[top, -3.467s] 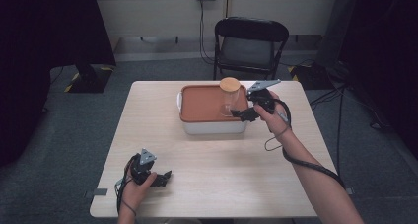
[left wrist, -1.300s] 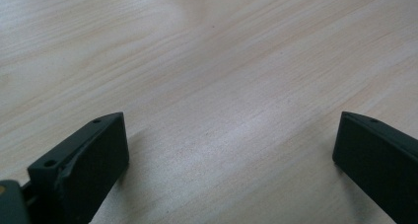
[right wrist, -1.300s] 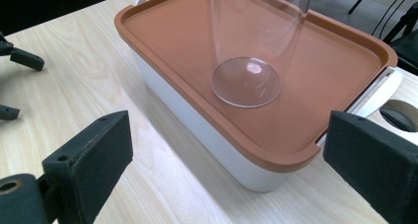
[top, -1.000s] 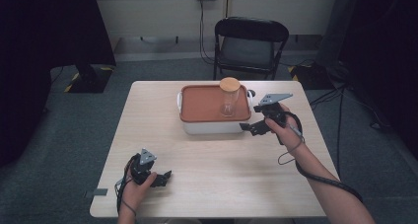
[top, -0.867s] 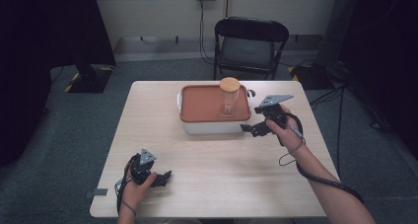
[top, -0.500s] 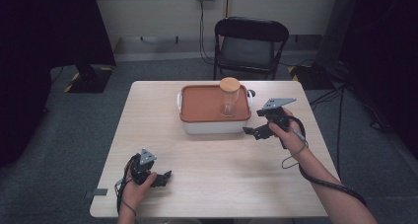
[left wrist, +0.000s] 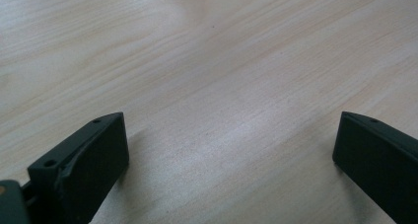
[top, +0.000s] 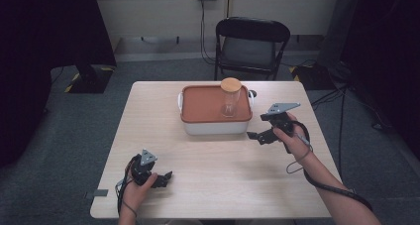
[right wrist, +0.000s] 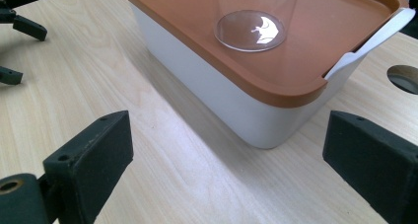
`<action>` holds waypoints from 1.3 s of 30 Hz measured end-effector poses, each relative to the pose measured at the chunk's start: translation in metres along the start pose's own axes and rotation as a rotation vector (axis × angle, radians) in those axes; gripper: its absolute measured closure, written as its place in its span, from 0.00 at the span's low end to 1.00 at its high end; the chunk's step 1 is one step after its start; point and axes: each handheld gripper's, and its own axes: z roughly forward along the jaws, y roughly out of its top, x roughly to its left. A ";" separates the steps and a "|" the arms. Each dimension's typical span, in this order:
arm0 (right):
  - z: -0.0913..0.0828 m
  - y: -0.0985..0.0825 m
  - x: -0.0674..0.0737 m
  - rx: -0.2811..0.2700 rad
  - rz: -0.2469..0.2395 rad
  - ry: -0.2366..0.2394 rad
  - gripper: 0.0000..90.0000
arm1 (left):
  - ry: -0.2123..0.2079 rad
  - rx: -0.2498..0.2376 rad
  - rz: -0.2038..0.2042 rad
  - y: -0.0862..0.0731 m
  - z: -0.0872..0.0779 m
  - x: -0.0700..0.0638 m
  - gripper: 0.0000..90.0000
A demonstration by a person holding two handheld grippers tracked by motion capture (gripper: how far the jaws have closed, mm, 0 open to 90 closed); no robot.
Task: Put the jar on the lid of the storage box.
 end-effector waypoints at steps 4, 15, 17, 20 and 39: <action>-0.001 -0.004 0.000 0.002 0.001 0.005 0.04 | 0.000 0.000 0.000 0.000 0.000 0.000 0.00; -0.003 -0.014 0.001 0.008 -0.002 0.011 0.04 | 0.000 0.000 0.000 0.000 0.000 0.000 0.00; -0.004 -0.017 0.001 0.012 -0.006 0.012 0.04 | 0.001 0.000 -0.001 0.000 0.000 0.000 0.00; -0.004 -0.020 0.002 0.011 -0.004 0.017 0.04 | 0.001 0.001 0.000 0.000 0.000 0.000 0.00; -0.010 -0.044 -0.002 0.016 0.016 0.028 0.04 | 0.001 0.000 -0.001 0.000 0.000 0.000 0.00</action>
